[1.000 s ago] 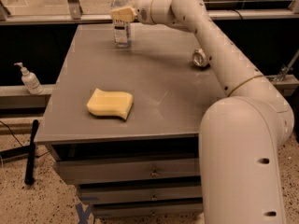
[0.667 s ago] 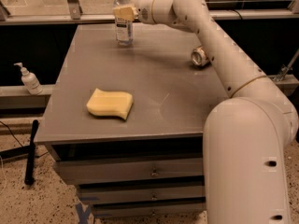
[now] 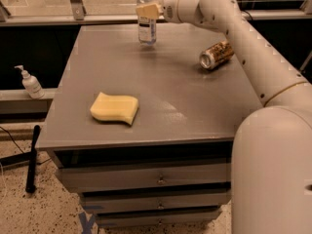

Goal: Move blue plastic bottle near orange can

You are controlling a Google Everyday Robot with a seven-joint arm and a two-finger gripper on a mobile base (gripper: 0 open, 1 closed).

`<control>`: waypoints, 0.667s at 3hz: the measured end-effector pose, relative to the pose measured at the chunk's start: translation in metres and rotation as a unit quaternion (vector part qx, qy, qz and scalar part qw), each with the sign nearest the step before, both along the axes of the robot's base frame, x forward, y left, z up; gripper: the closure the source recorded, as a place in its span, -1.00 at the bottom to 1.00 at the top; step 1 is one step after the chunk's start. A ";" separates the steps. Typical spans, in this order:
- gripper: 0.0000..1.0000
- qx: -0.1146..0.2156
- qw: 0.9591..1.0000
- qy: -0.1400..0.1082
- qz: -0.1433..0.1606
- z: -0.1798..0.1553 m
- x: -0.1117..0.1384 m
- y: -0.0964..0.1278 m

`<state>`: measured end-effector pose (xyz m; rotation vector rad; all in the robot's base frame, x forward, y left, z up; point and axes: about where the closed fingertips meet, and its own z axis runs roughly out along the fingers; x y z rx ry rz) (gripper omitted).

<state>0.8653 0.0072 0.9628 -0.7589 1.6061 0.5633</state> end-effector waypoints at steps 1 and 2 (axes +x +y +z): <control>1.00 -0.029 0.999 -0.005 -0.043 -0.006 0.008 -0.052; 1.00 -0.046 0.995 -0.003 -0.091 -0.013 0.011 -0.108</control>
Offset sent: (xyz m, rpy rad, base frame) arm 0.0113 -0.1889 -0.0179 -0.1350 -0.0031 -0.3189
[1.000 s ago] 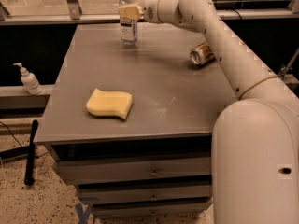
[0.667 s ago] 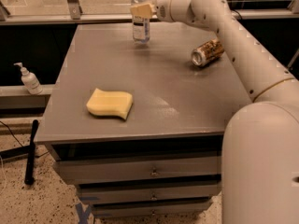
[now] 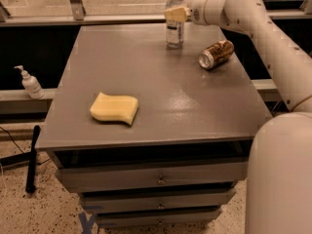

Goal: Move blue plastic bottle near orange can

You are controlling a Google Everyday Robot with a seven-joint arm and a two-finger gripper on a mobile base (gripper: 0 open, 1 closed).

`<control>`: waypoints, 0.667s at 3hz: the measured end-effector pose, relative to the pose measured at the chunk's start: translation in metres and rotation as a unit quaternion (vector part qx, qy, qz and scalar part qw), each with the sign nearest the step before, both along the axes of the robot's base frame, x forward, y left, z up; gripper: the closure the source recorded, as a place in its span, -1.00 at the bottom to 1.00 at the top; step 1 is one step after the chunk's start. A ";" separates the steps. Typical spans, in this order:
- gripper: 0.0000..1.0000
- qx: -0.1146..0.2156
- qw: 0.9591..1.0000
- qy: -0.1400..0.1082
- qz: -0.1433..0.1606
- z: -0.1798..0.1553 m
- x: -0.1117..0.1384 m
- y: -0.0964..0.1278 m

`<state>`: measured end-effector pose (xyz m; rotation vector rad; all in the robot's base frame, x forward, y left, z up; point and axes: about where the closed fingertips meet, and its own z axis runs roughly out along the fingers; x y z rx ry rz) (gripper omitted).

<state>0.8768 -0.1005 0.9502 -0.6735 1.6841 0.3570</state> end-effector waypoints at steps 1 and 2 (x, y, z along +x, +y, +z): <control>1.00 -0.015 0.999 -0.005 -0.039 0.004 -0.004 -0.049; 1.00 -0.026 0.997 -0.011 -0.073 0.014 -0.015 -0.089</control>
Offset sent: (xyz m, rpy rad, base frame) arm -0.0352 -0.1484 0.0310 -0.0801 -0.0412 -0.2442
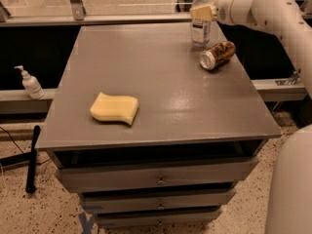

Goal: Move blue plastic bottle near orange can

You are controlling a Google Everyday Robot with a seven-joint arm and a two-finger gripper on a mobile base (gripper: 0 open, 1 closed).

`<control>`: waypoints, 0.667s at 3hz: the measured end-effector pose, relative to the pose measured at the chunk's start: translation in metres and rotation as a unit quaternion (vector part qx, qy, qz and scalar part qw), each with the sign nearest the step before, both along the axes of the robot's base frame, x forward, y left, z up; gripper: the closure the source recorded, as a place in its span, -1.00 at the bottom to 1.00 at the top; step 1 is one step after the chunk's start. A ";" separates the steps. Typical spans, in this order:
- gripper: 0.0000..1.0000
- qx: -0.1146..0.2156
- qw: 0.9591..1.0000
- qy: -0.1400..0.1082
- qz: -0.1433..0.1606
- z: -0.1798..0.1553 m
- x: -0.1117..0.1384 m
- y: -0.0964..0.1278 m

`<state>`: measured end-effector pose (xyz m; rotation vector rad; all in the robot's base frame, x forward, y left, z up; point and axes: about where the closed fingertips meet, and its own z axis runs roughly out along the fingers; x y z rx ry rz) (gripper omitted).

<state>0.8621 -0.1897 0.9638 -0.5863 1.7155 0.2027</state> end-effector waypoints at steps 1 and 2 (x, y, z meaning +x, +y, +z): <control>1.00 -0.010 1.000 -0.004 -0.023 0.010 -0.012 -0.029; 1.00 -0.003 0.999 -0.003 -0.033 0.008 -0.023 -0.038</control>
Offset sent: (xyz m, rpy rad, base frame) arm -0.0412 -0.0541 0.0064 0.0097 -0.0027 -0.0960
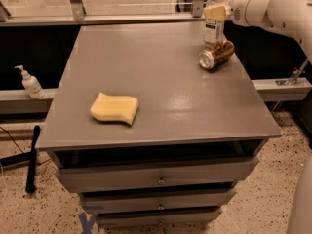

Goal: Move blue plastic bottle near orange can

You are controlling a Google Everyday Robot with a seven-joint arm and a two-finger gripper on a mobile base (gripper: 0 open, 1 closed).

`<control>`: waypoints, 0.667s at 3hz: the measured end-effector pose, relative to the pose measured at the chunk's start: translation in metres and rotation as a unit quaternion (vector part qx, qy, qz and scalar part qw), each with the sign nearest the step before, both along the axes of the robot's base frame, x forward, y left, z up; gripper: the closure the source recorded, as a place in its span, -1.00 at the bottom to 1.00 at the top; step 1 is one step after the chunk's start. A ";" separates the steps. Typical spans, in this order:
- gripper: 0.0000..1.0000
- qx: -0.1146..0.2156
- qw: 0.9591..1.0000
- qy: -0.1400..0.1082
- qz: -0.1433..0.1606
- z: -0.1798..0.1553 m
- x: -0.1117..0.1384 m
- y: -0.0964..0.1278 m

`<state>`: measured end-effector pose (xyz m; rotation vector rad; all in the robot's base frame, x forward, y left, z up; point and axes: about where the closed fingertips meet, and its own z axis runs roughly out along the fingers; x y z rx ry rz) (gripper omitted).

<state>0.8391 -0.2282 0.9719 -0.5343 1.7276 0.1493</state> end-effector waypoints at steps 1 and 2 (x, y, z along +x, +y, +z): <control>1.00 0.012 1.000 0.004 0.001 -0.009 -0.007 0.004; 0.66 0.027 1.000 0.010 0.002 -0.017 -0.012 0.010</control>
Offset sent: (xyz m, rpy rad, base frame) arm -0.0203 0.0125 -0.0245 0.0915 0.0310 -0.0031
